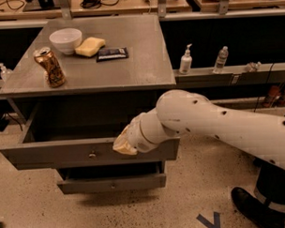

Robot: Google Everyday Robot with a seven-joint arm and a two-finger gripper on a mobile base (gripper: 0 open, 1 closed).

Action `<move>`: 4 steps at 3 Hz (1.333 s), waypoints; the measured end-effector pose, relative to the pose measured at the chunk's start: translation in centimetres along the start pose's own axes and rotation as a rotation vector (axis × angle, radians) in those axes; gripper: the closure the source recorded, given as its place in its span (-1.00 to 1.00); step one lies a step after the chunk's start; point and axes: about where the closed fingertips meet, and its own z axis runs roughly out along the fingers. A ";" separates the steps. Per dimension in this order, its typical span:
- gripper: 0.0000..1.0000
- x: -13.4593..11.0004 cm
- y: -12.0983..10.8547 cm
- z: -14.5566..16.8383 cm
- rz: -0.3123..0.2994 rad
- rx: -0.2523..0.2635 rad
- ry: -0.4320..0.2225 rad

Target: Close top drawer

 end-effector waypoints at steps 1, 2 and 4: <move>1.00 0.2 2.4 1.9 -0.011 -0.024 -0.048; 1.00 0.0 2.7 2.2 -0.016 -0.027 -0.055; 1.00 1.3 4.5 6.0 -0.051 -0.113 -0.066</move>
Offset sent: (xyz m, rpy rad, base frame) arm -0.0164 0.0139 -0.0169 0.0407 0.0019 0.0276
